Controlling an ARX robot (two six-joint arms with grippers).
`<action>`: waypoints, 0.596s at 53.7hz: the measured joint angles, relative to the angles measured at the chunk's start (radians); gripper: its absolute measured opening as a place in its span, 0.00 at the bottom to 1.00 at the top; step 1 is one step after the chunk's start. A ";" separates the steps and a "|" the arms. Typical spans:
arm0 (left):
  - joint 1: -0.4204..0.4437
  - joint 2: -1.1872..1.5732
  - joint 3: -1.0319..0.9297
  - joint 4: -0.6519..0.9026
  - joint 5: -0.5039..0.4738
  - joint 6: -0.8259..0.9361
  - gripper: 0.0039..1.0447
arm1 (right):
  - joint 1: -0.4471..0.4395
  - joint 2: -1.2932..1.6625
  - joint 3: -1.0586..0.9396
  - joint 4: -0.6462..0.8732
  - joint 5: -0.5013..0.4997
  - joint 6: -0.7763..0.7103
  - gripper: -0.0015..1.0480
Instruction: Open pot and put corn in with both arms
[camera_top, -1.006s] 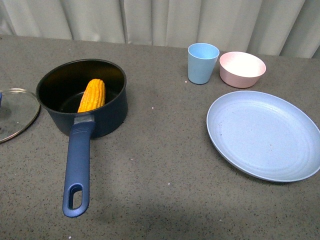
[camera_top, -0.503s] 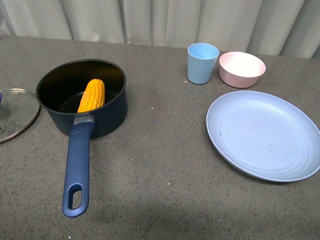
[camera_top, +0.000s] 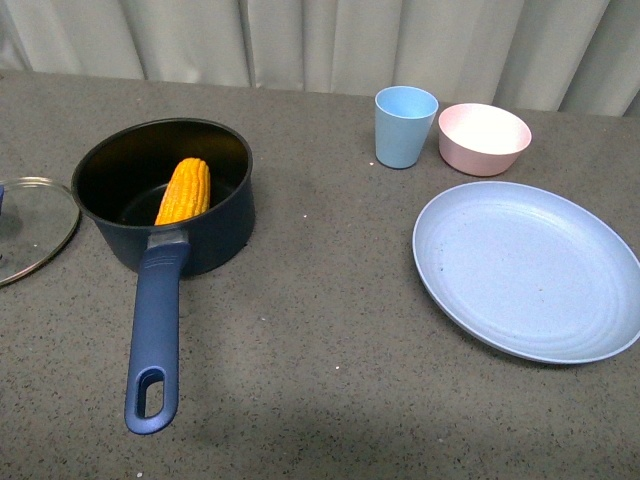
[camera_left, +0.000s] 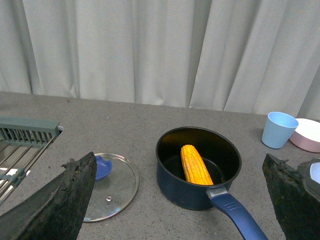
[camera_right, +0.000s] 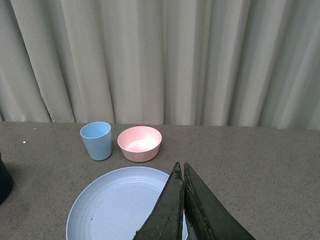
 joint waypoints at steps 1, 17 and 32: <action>0.000 0.000 0.000 0.000 0.000 0.000 0.94 | 0.000 -0.002 0.000 -0.003 0.000 0.000 0.01; 0.000 0.000 0.000 0.000 0.000 0.000 0.94 | 0.000 -0.205 0.001 -0.212 -0.002 0.000 0.01; 0.000 0.000 0.000 0.000 0.000 0.000 0.94 | 0.000 -0.206 0.001 -0.213 -0.002 -0.002 0.43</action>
